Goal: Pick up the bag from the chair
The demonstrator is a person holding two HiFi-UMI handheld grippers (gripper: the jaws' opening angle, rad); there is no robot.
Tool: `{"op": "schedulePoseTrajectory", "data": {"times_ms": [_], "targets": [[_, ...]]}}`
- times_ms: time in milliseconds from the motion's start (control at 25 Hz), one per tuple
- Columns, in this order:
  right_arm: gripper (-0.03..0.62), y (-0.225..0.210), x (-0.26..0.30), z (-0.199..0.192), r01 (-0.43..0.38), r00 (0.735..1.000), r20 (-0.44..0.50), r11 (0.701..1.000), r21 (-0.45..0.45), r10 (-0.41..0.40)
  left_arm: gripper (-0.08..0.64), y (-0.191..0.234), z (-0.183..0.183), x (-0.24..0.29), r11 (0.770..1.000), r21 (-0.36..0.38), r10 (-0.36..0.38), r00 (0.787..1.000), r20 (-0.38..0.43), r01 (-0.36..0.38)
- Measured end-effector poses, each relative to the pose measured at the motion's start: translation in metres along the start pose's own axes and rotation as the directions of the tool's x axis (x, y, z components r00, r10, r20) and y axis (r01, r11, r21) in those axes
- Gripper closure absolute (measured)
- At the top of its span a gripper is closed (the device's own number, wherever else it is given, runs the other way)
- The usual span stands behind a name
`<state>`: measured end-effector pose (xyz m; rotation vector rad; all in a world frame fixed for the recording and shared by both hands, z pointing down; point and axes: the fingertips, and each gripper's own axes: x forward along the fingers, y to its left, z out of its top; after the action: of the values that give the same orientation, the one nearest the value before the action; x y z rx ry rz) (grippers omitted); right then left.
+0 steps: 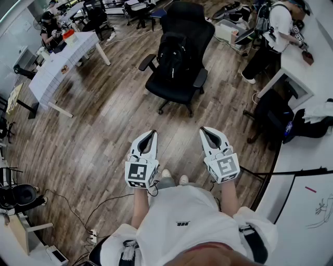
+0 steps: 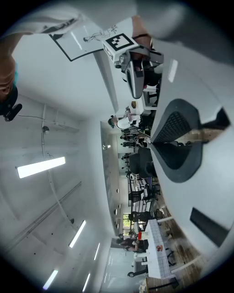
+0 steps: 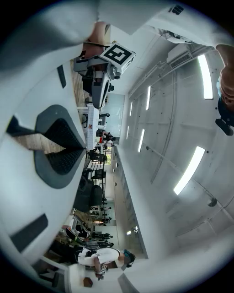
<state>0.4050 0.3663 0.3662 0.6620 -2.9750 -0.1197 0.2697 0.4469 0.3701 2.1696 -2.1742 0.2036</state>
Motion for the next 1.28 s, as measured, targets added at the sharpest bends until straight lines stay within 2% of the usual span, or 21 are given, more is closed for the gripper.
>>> {"op": "schedulePoseTrajectory", "data": {"times_ms": [200,680,1000,1280], "targets": [[0.597,-0.003,0.002,-0.005,0.014,1.0,0.004,0.999,0.039,-0.014,0.548,-0.003,-0.002,-0.002,1.0,0.001,0.012,1.0,0.001,-0.012],[0.597,-0.014,0.036,-0.018,-0.013,0.999,-0.031,0.999,0.039,0.014,0.548,0.012,-0.006,0.025,1.0,-0.001,0.016,1.0,-0.005,-0.016],[0.597,-0.025,0.088,-0.026,-0.009,0.998,-0.06,0.999,0.035,0.011,0.548,0.058,-0.013,0.061,1.0,-0.013,0.005,1.0,-0.003,-0.005],[0.597,-0.036,0.151,-0.028,0.015,0.995,-0.099,1.0,0.026,-0.012,0.548,0.116,-0.013,0.103,0.999,-0.034,-0.016,1.0,-0.007,0.016]]}}
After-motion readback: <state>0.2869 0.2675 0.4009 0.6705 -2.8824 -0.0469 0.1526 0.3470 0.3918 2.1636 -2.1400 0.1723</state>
